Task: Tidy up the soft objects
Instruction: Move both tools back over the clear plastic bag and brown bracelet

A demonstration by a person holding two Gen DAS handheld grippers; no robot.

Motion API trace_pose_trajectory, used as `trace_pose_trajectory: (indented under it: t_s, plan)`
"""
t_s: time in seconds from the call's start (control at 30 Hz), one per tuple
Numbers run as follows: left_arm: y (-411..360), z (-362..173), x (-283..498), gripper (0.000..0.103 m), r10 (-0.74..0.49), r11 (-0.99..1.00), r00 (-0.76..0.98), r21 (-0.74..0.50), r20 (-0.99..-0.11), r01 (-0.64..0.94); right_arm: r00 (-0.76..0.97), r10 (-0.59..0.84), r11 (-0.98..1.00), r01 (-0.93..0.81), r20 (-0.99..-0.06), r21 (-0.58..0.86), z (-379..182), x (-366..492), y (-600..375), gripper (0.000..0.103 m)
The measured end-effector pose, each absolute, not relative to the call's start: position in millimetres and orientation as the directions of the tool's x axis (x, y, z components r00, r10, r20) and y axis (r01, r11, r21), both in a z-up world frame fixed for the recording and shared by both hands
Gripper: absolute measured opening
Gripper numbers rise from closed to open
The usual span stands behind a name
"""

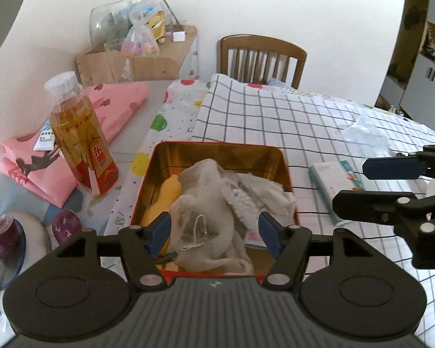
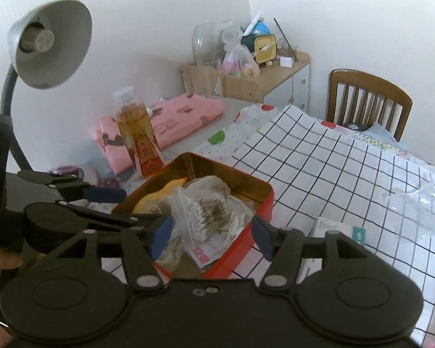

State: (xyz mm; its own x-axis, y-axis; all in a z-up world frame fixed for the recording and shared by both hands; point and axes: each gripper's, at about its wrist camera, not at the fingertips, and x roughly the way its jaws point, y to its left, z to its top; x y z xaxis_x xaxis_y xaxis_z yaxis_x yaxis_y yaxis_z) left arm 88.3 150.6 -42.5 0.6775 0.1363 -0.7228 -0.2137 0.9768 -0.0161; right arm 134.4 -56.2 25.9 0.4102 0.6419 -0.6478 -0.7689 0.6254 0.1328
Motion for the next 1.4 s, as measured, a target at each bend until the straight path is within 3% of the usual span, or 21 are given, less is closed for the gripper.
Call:
trace_pose_trajectory:
  t_s: [0.17,0.3,0.5,0.63,0.9,1.07,1.4]
  plan:
    - [136,-27,82,0.066,0.096,0.987,0.707,-0.026,-0.701,-0.160,0.442,0.658,0.637,-0.759,-0.609,0.137,43,125,-80,0.064]
    - [119,-14,79,0.079,0.067,0.992,0.733,-0.030,-0.676,-0.119,0.467,0.664,0.654,-0.741,-0.584,0.151,54,121,-102,0.070]
    - [92,3,82,0.080,0.010,0.998,0.757,-0.035,-0.653,-0.043,0.515,0.649,0.683,-0.718,-0.559,0.132,65,114,-134,0.080]
    - [71,11,88,0.092,-0.019,1.000,0.770,-0.027,-0.638,0.002,0.544,0.634,0.710,-0.691,-0.549,0.135,72,112,-160,0.088]
    - [30,17,106,0.097,-0.108,0.994,0.781,-0.043,-0.616,0.103,0.604,0.592,0.770,-0.620,-0.535,0.152,84,122,-215,0.097]
    - [7,20,126,0.097,-0.177,0.984,0.776,-0.094,-0.605,0.152,0.644,0.550,0.808,-0.572,-0.532,0.141,92,133,-252,0.099]
    - [-37,21,172,0.098,-0.211,0.974,0.754,-0.067,-0.622,0.217,0.682,0.468,0.861,-0.496,-0.562,0.114,97,168,-310,0.099]
